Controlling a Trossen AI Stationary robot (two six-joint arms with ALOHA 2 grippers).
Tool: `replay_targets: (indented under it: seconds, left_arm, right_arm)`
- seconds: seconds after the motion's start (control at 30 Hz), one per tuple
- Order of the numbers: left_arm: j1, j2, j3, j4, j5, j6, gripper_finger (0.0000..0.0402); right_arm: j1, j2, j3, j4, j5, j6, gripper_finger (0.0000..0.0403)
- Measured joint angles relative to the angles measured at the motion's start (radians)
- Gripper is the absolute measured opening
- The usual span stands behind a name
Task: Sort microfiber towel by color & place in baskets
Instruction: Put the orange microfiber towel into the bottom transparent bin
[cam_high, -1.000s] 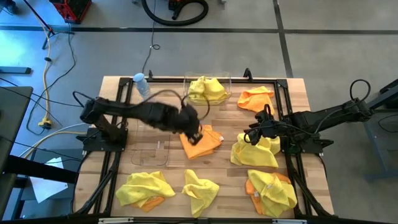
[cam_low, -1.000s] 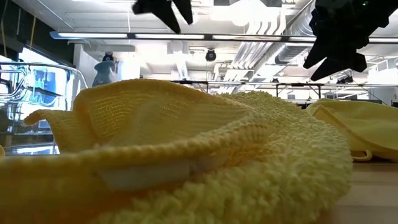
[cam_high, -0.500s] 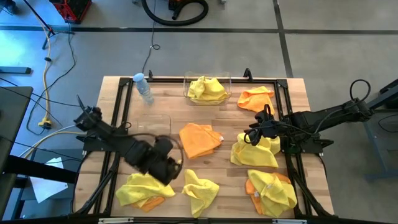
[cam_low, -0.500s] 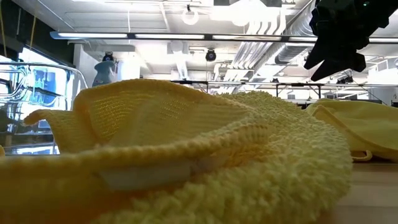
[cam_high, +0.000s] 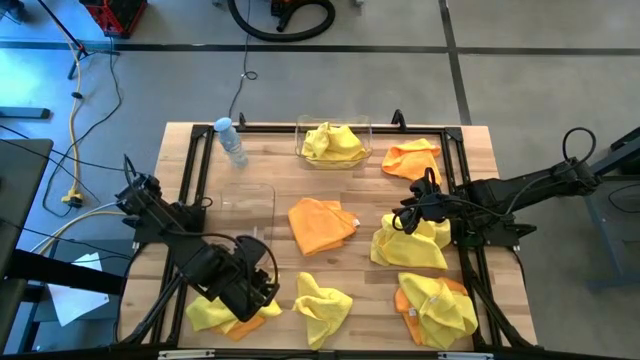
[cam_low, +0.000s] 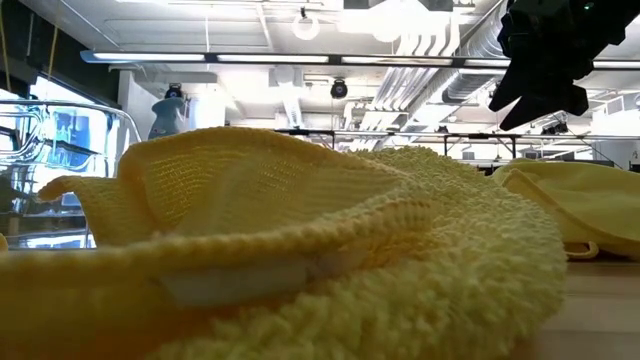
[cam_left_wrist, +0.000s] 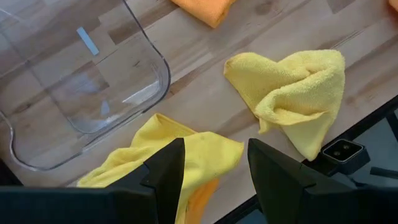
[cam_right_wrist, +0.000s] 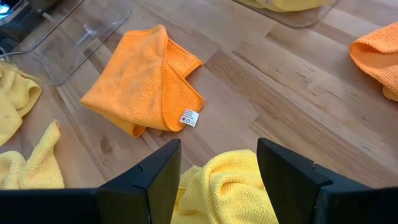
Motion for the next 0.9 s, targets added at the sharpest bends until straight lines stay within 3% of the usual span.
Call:
replay_targets:
  seconds: [0.33,0.6,0.8,0.9]
  left_arm:
    - [0.017,0.000,0.000,-0.010,-0.010,0.068,0.0165]
    - [0.037,0.005,0.000,0.003,-0.081,0.385,0.0165]
    - [0.195,0.005,-0.001,0.016,-0.121,0.529,0.0165]
    - [0.301,0.005,-0.001,0.084,-0.106,0.691,0.0165]
  right_arm:
    - [0.000,0.000,0.000,0.001,0.003,-0.017,0.0206]
    - [0.003,0.004,0.000,0.085,-0.050,-0.090,0.0206]
    - [0.008,0.010,0.000,0.166,-0.045,-0.150,0.0206]
    - [0.008,0.013,0.000,0.171,-0.043,-0.150,0.0206]
